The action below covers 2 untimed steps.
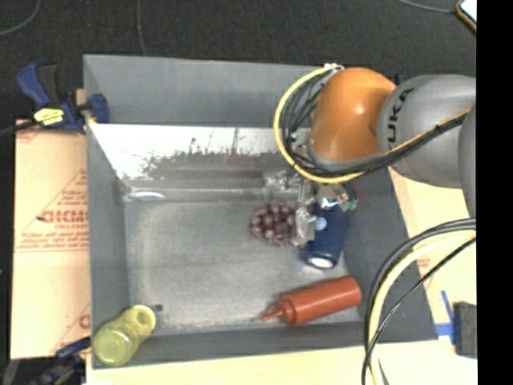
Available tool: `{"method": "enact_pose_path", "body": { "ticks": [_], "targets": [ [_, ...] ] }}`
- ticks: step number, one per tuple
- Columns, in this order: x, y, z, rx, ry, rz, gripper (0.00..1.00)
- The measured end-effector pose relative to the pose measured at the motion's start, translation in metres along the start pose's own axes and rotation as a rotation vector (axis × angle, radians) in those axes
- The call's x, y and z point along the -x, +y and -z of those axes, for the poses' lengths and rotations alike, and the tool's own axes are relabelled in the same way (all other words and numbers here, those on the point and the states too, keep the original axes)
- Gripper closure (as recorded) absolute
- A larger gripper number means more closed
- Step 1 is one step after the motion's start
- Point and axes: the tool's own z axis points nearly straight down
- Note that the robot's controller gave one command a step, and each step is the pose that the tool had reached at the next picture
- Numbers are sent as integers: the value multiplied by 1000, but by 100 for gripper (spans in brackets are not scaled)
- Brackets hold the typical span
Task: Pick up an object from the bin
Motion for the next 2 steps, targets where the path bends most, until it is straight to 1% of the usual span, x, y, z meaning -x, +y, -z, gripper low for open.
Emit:
{"method": "enact_pose_path", "body": {
  "ticks": [1, 2],
  "targets": [
    [-7, 5, -30, -5, -24, -395, 0],
    [-12, 1, -30, -2, -10, -70, 100]
  ]
}}
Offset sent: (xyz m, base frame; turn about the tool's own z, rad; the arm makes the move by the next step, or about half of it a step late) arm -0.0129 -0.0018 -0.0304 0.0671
